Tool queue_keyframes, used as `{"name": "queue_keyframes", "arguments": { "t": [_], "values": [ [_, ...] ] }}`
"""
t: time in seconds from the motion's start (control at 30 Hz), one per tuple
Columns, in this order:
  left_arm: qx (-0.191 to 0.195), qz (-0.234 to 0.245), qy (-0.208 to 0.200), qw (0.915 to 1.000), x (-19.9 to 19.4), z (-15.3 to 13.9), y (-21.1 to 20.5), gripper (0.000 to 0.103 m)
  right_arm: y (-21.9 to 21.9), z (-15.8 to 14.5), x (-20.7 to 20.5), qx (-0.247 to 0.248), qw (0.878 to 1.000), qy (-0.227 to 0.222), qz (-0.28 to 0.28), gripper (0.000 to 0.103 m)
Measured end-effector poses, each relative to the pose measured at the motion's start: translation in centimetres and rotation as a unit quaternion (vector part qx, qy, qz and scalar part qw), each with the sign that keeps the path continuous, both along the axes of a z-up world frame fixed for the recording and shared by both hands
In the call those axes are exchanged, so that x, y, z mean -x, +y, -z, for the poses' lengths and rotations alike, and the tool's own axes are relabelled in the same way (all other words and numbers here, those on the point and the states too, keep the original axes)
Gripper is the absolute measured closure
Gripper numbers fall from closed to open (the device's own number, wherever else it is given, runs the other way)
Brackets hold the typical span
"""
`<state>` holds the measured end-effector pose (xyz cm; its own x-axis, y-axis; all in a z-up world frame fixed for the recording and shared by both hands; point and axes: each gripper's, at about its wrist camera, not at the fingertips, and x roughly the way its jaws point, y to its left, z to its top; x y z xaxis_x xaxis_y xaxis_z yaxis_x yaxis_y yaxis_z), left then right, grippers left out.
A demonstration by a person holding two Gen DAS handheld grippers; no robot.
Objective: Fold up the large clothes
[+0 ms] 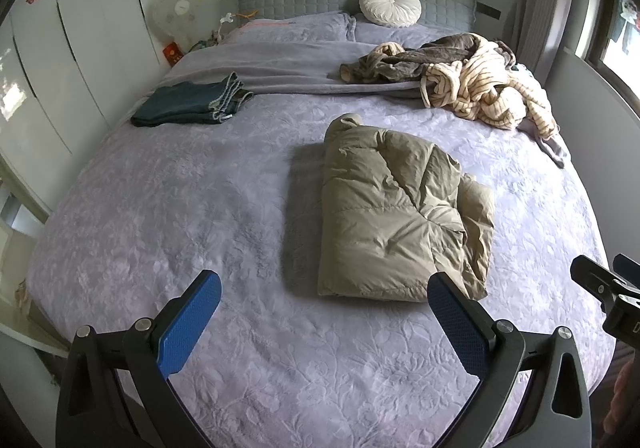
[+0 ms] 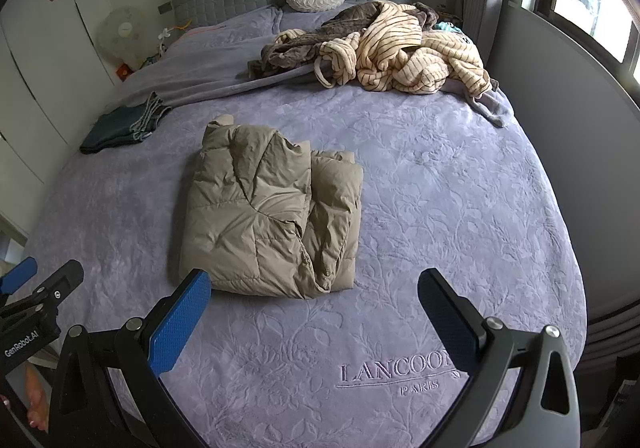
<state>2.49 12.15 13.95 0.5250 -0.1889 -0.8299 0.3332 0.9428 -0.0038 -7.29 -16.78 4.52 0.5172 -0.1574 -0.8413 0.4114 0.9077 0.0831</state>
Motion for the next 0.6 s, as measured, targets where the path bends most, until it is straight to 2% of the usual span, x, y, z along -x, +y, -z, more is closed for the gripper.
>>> {"name": "queue_keyframes", "arguments": {
  "t": [0.6],
  "values": [
    [0.000,-0.010,-0.006,0.9999,0.45,-0.04,-0.65,0.000,0.36,0.00,0.09,0.000,1.000,0.000,0.005,0.000]
  ]
}}
